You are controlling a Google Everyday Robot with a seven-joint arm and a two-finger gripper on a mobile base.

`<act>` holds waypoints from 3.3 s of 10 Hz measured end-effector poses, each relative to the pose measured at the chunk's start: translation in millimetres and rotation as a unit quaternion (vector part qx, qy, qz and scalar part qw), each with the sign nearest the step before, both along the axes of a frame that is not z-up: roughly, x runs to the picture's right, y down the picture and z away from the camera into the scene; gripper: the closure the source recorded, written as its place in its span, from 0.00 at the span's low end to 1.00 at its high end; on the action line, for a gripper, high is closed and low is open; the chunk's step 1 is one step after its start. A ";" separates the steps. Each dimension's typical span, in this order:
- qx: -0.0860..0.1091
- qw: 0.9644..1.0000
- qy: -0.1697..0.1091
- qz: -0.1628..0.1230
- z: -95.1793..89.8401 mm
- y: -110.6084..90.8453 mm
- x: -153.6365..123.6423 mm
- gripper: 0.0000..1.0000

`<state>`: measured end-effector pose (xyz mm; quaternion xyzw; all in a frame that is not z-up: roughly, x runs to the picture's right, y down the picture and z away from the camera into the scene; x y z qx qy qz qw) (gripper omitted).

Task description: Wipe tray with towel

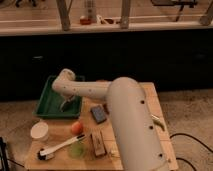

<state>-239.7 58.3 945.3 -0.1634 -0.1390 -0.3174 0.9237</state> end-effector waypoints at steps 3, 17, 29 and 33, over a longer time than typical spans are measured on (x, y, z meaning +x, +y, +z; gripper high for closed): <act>-0.002 0.998 -0.057 -0.029 4.4 -2.4 -44.4 1.00; -0.010 0.996 -0.082 -0.021 -37.4 3.1 -19.5 1.00; -0.013 0.996 -0.090 -0.018 -25.6 -2.5 -23.2 1.00; -0.014 0.996 -0.089 -0.018 -24.5 -0.8 -22.3 1.00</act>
